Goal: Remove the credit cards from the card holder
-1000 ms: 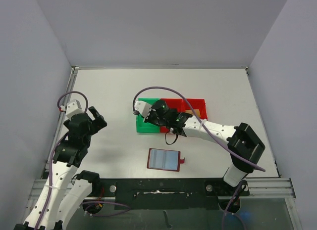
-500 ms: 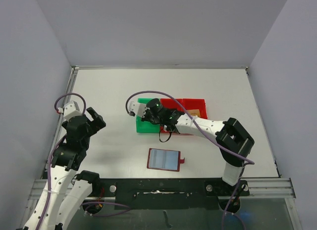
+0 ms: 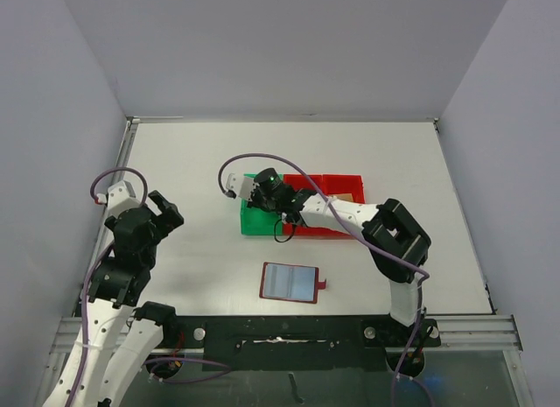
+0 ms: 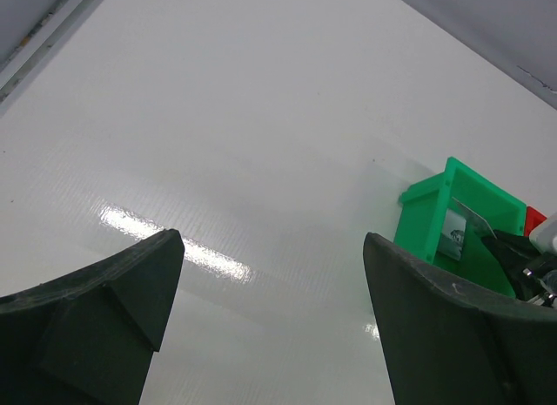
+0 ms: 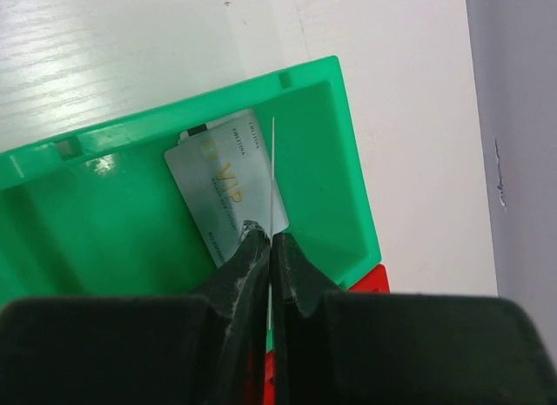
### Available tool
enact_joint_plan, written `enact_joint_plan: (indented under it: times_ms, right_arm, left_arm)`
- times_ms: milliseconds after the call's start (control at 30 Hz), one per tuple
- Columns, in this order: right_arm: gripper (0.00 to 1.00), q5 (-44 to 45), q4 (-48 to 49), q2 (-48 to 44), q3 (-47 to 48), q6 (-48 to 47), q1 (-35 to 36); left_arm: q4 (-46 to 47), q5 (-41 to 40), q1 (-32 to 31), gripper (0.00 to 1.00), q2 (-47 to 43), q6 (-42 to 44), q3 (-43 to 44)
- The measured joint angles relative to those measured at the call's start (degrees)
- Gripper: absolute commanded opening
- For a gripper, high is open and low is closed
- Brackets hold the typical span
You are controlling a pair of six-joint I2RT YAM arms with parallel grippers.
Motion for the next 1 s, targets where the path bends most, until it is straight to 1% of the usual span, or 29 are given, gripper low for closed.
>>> enact_joint_plan:
  times_ms: [233,633,833,1000]
  right_arm:
    - [0.0,-0.1,-1.1,1.0,2.0,-0.8,-1.1]
    - [0.04,0.2,-4.0,7.3,6.5,-3.4,-1.3]
    - [0.11,1.0,-5.1,8.3,7.6,-5.0,-1.3]
    - [0.12,1.3,-5.9,8.9,8.8,-7.1,-1.3]
  left_arm:
    - [0.0,0.0,0.0,0.86,-1.2,0.0,0.0]
    - [0.1,0.3,0.0,0.86,-2.7,0.0,-0.1]
    - [0.0,0.5,0.0,0.86,-3.0,-0.1,-0.3]
    - [-0.1,0.3,0.0,0.86,-4.6,-1.1,-0.4]
